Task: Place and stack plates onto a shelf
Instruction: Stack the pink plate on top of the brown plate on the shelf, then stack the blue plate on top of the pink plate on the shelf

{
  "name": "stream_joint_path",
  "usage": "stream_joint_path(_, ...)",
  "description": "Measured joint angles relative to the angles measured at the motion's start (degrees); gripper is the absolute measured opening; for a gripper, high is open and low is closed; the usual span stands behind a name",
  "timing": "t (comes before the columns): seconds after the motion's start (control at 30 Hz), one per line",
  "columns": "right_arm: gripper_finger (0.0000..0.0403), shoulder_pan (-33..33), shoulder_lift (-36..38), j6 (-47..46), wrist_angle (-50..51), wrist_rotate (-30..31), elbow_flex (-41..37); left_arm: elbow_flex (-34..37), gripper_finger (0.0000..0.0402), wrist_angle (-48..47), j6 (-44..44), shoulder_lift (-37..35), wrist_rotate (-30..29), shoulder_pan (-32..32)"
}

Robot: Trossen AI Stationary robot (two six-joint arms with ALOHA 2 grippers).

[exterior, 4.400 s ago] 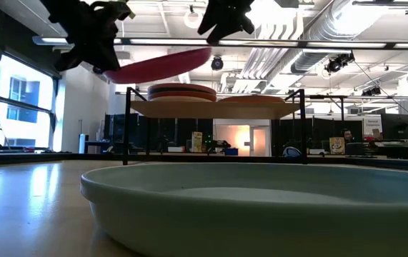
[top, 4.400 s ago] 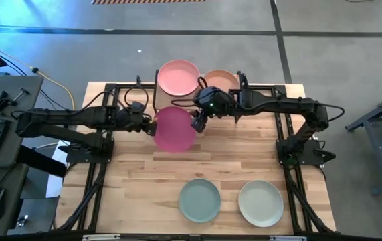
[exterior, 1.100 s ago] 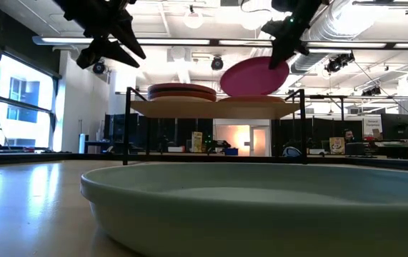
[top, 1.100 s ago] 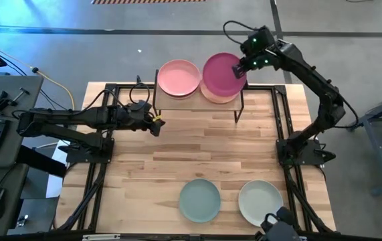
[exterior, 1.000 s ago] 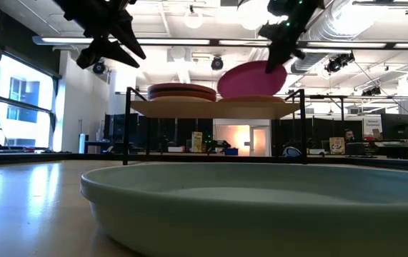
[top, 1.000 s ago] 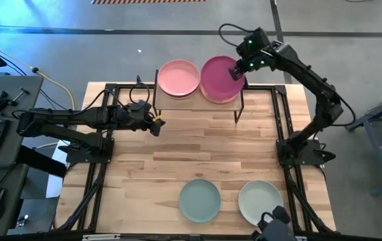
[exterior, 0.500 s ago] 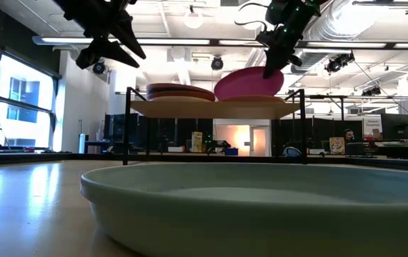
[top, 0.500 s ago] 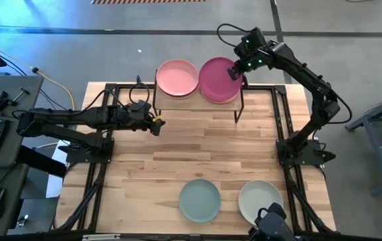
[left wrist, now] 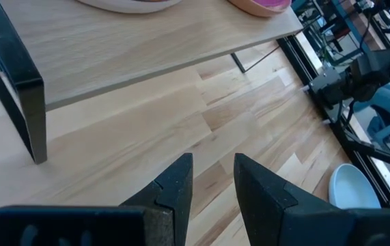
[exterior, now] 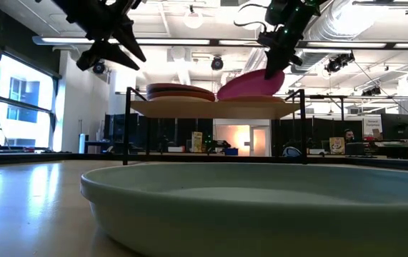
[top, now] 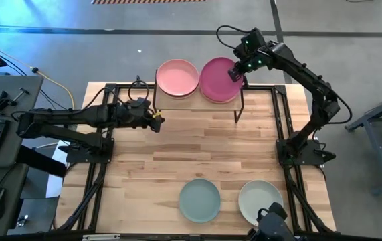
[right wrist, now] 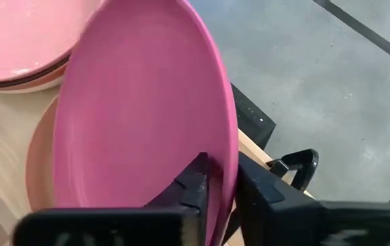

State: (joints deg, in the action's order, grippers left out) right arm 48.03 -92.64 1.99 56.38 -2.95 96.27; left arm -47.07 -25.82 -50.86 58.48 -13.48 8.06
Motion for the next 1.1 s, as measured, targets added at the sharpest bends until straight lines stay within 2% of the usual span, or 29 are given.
stream_joint_path(0.2, 0.0089, 0.0, 0.0, -0.3, -0.3, 1.4, 0.0, 0.0, 0.0095, 0.0, 0.4, 0.0, 0.5, 0.9)
stream_joint_path(0.6, 0.0094, 0.0, 0.1, -0.4, -0.7, 2.9, 0.0, 0.0, 0.0095, 0.0, 1.7, 0.0, 0.5, 1.0)
stream_joint_path(0.77, 0.0094, -0.3, 2.1, 0.5, 4.6, 2.0, 0.0, 0.0, 0.0095, -0.1, 2.6, 0.0, 2.0, 1.0)
stream_joint_path(0.9, 0.0094, -1.3, 4.3, 0.4, 11.0, 1.5, 0.0, 0.0, 0.0095, -0.1, 5.1, 0.0, 5.4, 0.9)
stream_joint_path(1.1, 0.0094, -5.1, 7.7, -3.7, 18.4, 0.5, 0.0, 0.0, 0.0095, 0.0, 6.1, 0.0, 8.2, -0.3)
